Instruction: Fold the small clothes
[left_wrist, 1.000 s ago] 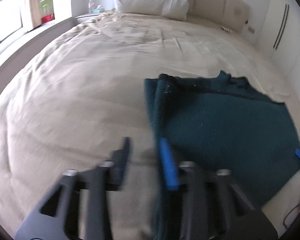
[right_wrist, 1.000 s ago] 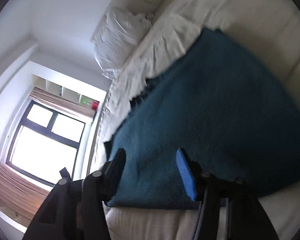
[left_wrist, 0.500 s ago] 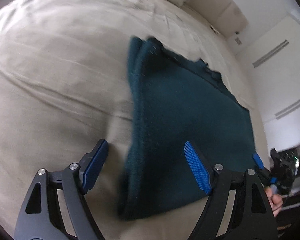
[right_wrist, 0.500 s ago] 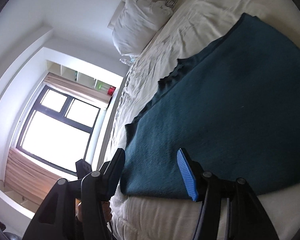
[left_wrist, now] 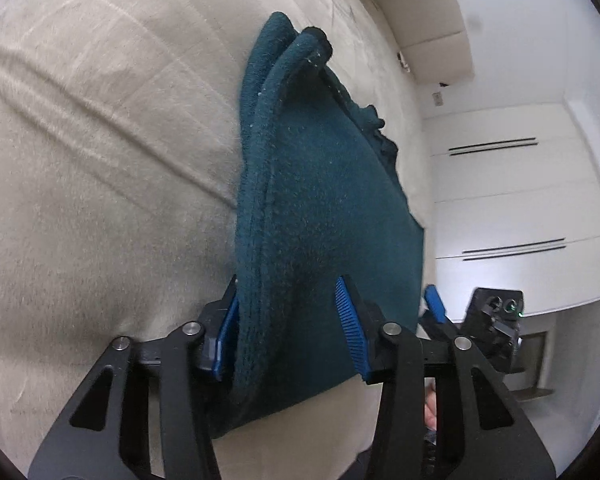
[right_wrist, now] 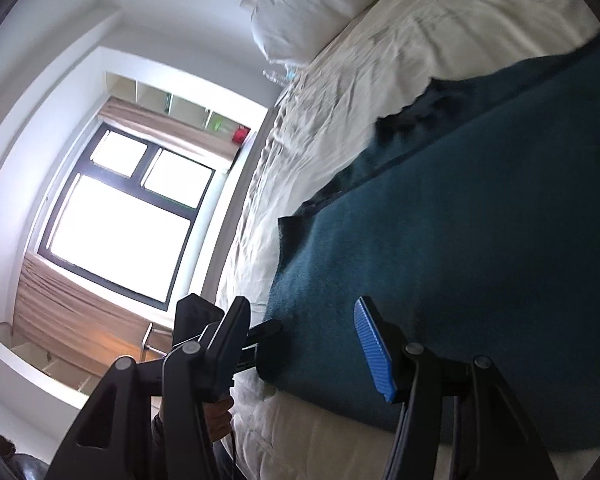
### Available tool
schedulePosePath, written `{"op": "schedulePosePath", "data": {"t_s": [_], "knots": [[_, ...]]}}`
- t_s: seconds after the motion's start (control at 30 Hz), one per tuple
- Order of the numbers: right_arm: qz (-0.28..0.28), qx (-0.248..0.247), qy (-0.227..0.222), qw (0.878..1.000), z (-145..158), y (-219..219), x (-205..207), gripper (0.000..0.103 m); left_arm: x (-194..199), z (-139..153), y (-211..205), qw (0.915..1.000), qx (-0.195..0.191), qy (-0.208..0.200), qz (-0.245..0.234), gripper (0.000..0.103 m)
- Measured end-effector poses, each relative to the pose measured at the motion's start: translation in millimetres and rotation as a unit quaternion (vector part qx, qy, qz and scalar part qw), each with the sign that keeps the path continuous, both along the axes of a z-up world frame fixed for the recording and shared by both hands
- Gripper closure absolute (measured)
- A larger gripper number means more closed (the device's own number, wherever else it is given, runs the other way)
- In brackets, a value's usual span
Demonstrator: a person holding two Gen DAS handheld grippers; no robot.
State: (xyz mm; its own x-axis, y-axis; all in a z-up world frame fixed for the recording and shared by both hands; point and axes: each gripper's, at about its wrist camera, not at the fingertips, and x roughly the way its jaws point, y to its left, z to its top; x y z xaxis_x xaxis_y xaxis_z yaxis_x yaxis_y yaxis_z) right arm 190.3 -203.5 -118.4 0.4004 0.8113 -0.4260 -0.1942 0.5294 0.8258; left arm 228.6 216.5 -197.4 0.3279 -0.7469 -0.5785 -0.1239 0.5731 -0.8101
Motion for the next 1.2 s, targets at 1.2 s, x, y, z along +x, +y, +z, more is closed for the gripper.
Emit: {"op": "schedulePosePath", "data": {"t_s": [1.2], "knots": [[0.055, 0.025, 0.045, 0.997, 3, -66, 88, 0.035, 6, 67, -217, 0.9703, 0.172, -0.111, -0.130, 0.094]]}}
